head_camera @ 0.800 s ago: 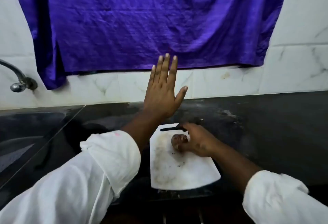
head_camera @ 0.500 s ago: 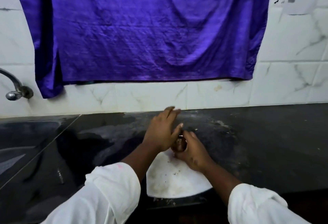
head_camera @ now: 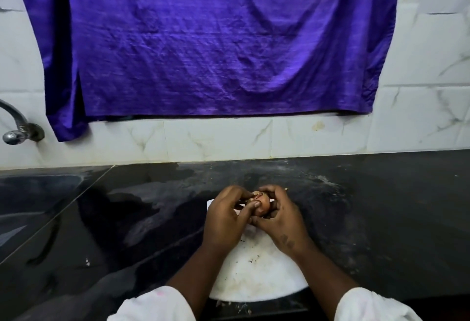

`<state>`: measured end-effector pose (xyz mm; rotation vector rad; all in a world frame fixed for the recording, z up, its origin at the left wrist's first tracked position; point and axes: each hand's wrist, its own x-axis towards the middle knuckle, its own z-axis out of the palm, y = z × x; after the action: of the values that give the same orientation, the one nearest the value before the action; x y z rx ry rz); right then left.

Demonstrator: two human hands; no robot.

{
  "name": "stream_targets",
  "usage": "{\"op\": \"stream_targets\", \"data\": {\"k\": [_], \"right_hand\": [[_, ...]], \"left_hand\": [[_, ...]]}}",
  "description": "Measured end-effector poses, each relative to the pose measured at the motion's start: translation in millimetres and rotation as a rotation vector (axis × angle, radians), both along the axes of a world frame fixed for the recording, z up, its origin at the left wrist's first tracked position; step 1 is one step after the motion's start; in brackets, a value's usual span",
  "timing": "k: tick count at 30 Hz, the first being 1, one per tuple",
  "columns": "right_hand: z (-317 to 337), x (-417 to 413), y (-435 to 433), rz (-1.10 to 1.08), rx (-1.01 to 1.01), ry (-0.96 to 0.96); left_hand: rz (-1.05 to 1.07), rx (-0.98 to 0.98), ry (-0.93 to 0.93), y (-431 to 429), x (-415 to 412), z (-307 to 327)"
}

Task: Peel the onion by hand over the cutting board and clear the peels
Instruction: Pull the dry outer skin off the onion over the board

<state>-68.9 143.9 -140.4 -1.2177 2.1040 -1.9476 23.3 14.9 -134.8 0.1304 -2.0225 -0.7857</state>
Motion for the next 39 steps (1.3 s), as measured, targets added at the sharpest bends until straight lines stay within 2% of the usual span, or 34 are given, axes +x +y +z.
{"op": "stream_targets", "data": {"k": [7,11,18,22,25,30,33,37,39], "right_hand": [[1.1,4.3,-1.2,0.039,0.04,0.073],[1.6,5.9,1.0,0.051,-0.023,0.099],[10.8,-1.2,-2.5,0.151,-0.194,-0.029],[43.3,-25.3,-12.9,0.326,-0.24,-0.081],[49.7,-41.1,-26.4,0.358,-0.275,-0.128],[35.6,-50.7,-26.4,0.396,-0.263,-0.254],[33.9,-57.0,-24.1,0.458,-0.322,-0.372],[30.7,-62.9,-19.7,0.513,-0.302,-0.435],[29.4,-61.4,-17.7,0.531,-0.289,-0.459]], "left_hand": [[0.096,-0.071,0.026,-3.5,-0.1,-3.7],[0.1,-0.051,0.051,0.0,-2.3,-1.0],[0.033,0.186,0.096,9.1,-12.1,21.6],[0.034,0.119,0.169,0.4,-30.1,57.1],[0.056,0.071,0.217,-13.4,-42.3,63.5],[-0.174,0.249,0.226,-17.9,-48.8,46.5],[-0.321,0.307,0.137,-22.2,-46.9,45.5],[-0.419,0.489,0.049,-25.4,-43.0,45.9],[-0.454,0.511,0.042,-22.4,-38.5,51.4]]}}
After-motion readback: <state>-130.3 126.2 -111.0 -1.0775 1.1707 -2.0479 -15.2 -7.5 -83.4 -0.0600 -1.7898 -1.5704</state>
